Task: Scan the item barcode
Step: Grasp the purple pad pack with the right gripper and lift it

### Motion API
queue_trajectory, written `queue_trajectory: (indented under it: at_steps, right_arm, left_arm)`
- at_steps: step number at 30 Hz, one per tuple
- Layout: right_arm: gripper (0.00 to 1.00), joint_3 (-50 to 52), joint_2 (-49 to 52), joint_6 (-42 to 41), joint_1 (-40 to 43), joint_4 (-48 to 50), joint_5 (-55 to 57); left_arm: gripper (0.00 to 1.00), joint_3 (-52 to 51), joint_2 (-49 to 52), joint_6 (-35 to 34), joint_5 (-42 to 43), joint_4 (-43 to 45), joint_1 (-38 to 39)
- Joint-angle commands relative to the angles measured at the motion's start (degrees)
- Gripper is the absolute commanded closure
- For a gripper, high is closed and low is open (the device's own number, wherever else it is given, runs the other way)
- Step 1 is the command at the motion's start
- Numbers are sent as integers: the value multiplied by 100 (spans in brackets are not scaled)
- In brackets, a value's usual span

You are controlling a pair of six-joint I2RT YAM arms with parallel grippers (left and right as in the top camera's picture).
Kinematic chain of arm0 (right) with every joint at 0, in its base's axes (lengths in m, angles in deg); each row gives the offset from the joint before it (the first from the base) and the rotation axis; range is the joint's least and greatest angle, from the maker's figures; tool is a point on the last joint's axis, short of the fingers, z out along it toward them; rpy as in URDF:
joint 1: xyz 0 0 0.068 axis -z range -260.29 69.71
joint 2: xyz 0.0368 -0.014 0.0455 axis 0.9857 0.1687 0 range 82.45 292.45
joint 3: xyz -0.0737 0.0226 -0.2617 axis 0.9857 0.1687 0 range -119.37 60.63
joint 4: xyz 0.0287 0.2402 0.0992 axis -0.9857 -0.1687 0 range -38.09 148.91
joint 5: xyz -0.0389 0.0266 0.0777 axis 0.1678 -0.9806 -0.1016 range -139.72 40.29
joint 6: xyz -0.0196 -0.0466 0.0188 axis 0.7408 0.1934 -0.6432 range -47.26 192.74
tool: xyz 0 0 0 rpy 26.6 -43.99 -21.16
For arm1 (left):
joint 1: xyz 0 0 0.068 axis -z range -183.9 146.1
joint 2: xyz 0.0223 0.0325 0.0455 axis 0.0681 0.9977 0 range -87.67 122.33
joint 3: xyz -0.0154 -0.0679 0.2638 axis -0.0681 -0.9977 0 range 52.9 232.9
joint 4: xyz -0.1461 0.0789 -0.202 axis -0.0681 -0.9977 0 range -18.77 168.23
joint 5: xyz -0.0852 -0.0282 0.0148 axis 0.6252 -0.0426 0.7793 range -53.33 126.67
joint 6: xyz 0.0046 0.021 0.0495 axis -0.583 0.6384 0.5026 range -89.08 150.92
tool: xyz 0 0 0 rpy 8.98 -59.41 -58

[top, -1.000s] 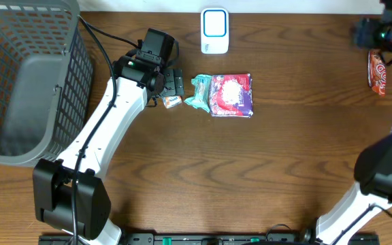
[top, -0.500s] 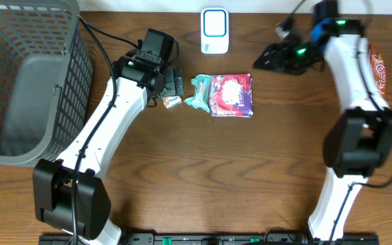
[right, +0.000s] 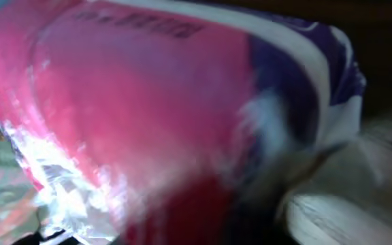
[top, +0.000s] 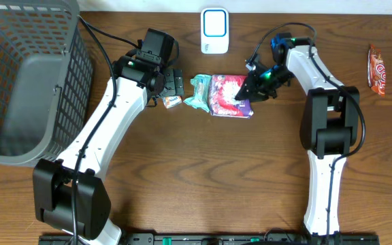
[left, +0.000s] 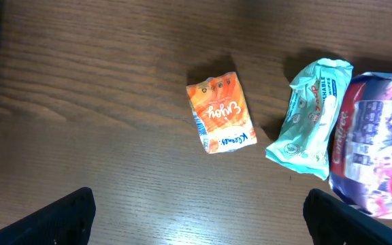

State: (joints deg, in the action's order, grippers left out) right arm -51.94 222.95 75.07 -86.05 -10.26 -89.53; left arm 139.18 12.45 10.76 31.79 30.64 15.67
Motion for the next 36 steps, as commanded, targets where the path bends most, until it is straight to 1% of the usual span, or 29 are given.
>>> queue_trajectory:
  at_steps: [1, 3, 5, 7, 9, 11, 14, 18, 20, 23, 29, 30, 33, 35, 36]
  right_arm:
    - [89, -28, 13, -17, -24, 13, 389]
    - [90, -118, -144, -85, -7, -4, 575]
    - [90, -219, -396, -385, 9, -4, 1165]
    - [94, -293, -691, -590, -7, -7, 1998]
    - [99, -304, -1054, -833, -72, 13, 3235]
    - [99, -304, -1344, -994, -181, 11, 4459]
    - [99, -302, -1687, -1001, -424, -52, 6179]
    - [98, -267, -1718, -1086, -715, -42, 7967]
    - [97, -201, -1631, -1005, -804, -28, 8452]
    - [95, -177, -1381, -741, -925, -31, 8535]
    - [93, -175, -933, -876, -1316, -24, 8358]
    - [90, -175, -872, -876, -1427, -24, 8275]
    - [73, -175, -739, -874, -1729, -20, 7895]
    - [69, -175, -726, -874, -1926, 2, 7355]
    - [69, -177, -728, -874, -2039, 37, 6983]
  left_arm:
    - [2, 94, 39, -28, -72, -15, -20]
    - [2, 94, 39, -28, -72, -15, -20]
    - [2, 94, 39, -28, -72, -15, -20]
    - [2, 94, 39, -28, -72, -15, -20]
    - [2, 94, 39, -28, -72, -15, -20]
    - [2, 94, 39, -28, -72, -13, -20]
    - [2, 94, 39, -28, -72, -15, -20]
    - [2, 94, 39, -28, -72, -13, -20]
    - [2, 94, 39, -28, -72, -15, -20]
    - [2, 94, 39, -28, -72, -15, -20]
    - [2, 94, 39, -28, -72, -13, -20]
    - [2, 94, 39, -28, -72, -15, -20]
    - [2, 94, 39, -28, -72, -15, -20]
    - [2, 94, 39, -28, -72, -15, -20]
    - [2, 94, 39, -28, -72, -13, -20]
